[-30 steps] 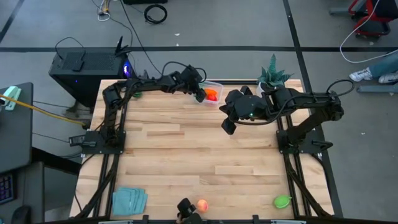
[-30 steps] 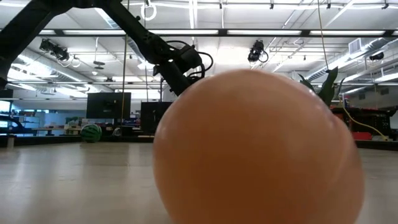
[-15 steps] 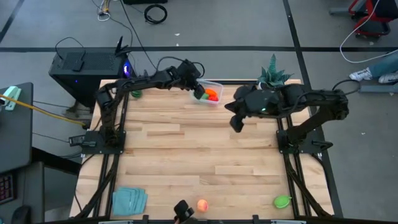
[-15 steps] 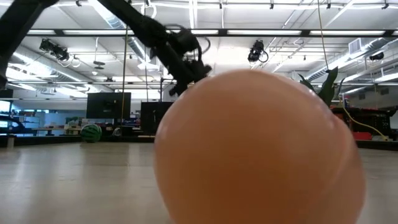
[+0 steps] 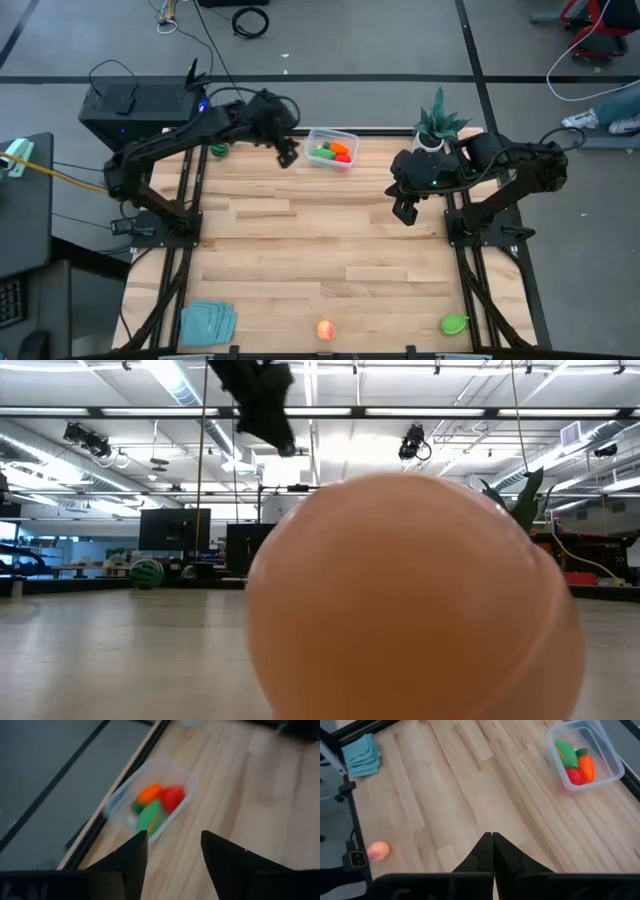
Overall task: Pick and placing Produce into tupperware
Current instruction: Put the light pink peach into the transparent container
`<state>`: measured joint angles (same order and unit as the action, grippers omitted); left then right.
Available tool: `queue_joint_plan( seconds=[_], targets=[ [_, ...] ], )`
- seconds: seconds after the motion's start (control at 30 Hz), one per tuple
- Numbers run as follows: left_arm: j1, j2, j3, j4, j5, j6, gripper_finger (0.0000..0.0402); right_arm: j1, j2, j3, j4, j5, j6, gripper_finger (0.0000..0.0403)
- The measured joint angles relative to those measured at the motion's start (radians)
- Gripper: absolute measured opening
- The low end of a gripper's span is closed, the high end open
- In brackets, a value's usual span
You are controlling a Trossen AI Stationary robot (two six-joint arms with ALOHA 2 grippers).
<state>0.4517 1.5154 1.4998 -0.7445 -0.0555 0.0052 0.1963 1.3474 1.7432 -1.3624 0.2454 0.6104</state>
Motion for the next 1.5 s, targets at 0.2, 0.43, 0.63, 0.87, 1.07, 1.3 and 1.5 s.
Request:
queue_joint_plan(
  seconds=[0.2,0.43,0.63,0.87,1.07,1.3,1.5],
  targets=[
    [0.042,-0.102,0.0,-0.29,-0.053,-0.215,0.014,0.005,-0.001,0.0,0.0,0.005,-0.002,0.0003],
    [0.057,-0.164,0.0,-0.504,-0.055,-0.345,0.0088,0.005,-0.001,0.0,0.0,-0.115,-0.061,0.0002],
    [-0.015,-0.203,-0.001,-0.636,-0.053,-0.395,0.0037,0.045,0.022,0.001,0.006,-0.259,-0.09,0.0002],
    [-0.147,-0.27,-0.001,-0.65,-0.015,-0.441,0.0008,0.129,0.047,0.001,0.093,-0.306,-0.083,0.0002],
    [-0.265,-0.323,-0.001,-0.653,-0.015,-0.481,0.0017,0.224,0.074,0.001,0.168,-0.309,-0.088,0.0002],
    [-0.419,-0.363,-0.001,-0.649,-0.01,-0.457,0.0012,0.288,0.195,0.0,0.296,-0.303,-0.094,0.0002],
    [-0.558,-0.382,-0.001,-0.636,0.062,-0.382,0.0006,0.315,0.274,0.0,0.427,-0.306,-0.073,0.0002]
  ],
)
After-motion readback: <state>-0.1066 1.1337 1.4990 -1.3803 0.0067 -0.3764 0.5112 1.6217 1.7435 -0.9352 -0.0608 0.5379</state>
